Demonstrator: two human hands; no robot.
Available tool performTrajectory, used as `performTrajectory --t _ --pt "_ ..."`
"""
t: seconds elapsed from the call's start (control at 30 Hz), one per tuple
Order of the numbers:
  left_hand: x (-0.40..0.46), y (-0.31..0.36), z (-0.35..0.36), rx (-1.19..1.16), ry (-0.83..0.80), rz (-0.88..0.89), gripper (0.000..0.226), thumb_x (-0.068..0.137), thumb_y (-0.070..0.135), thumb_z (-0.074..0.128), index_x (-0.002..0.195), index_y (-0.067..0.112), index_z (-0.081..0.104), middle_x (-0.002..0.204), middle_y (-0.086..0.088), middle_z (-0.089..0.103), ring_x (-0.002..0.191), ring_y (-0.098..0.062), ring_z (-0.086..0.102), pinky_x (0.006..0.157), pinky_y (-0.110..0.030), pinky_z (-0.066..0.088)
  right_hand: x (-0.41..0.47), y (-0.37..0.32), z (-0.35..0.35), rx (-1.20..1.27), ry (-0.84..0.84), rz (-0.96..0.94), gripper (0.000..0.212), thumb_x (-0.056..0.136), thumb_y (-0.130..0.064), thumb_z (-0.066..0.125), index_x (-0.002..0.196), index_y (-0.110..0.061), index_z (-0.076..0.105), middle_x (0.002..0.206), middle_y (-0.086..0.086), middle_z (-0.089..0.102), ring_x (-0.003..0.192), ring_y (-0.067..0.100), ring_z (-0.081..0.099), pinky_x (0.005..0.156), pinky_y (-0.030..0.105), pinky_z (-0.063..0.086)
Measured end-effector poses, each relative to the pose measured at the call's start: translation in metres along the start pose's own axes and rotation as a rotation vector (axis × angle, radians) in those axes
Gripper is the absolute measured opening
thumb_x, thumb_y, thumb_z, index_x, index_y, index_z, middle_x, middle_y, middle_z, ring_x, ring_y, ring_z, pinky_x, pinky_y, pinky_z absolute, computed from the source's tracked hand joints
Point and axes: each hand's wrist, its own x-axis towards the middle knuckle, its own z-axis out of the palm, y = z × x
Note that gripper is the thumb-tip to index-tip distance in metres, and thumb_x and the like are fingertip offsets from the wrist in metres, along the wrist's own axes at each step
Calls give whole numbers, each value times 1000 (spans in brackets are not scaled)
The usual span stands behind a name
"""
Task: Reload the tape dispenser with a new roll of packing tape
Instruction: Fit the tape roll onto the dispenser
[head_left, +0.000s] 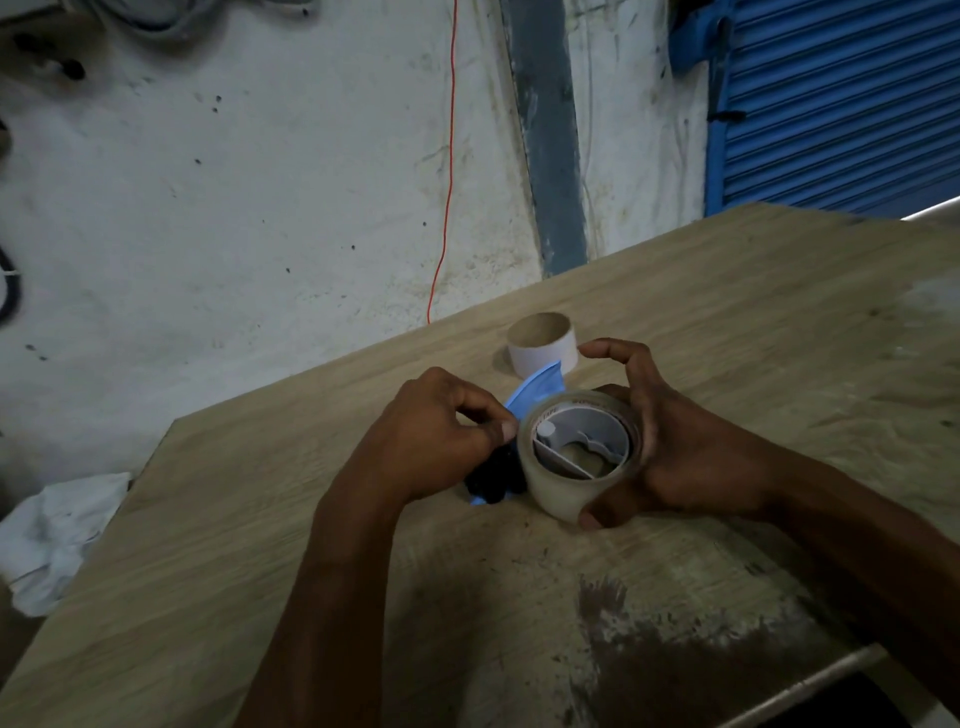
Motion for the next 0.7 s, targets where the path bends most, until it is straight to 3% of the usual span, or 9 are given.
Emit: performTrajectory --t 0.1,0.23,0.33,0.47,0.57,0.63,0.7 --pt "1 0 -1 13 -48 8 13 94 19 72 91 28 81 94 16 76 88 0 69 84 -31 60 0 -1 -2 -17 -16 13 138 48 -17 103 146 -44 10 126 -1 66 116 5 65 100 28 54" --pt "2 0 6 175 34 78 14 97 18 67 89 28 72 107 11 60 97 -11 61 90 -42 55 2 -6 -3 -22 3 38 123 49 -17 103 144 -41 27 126 -11 65 113 -1 65 98 25 55" --pt "3 2 9 250 70 118 13 97 11 65 97 22 73 117 7 48 96 -16 61 85 -43 56 5 -10 -4 -58 11 66 107 48 -23 103 137 -36 46 122 -17 67 109 -5 65 96 25 55" --pt "1 4 7 337 119 125 14 95 9 67 98 21 73 122 7 37 87 -18 65 75 -38 56 10 -12 0 -129 33 87 104 45 -31 102 133 -38 48 119 -16 68 106 -1 66 95 29 56" --pt "-1 3 6 316 106 74 16 96 8 65 97 23 71 123 8 38 85 -17 64 64 -22 49 12 -18 -4 -229 -53 134 121 43 -48 100 145 -39 36 138 -16 56 125 4 57 106 35 51" --pt "0 3 9 291 104 39 18 97 7 64 96 24 70 122 9 39 90 -17 62 66 -22 50 13 -28 -7 -359 -74 159 148 36 -70 92 157 -43 11 161 -10 29 146 15 34 116 46 41" --pt "0 4 10 277 99 29 22 96 5 64 93 26 67 122 9 39 92 -16 61 64 -19 49 16 -43 -4 -422 -28 132 155 32 -80 87 158 -46 2 166 -8 18 150 20 26 118 49 37"
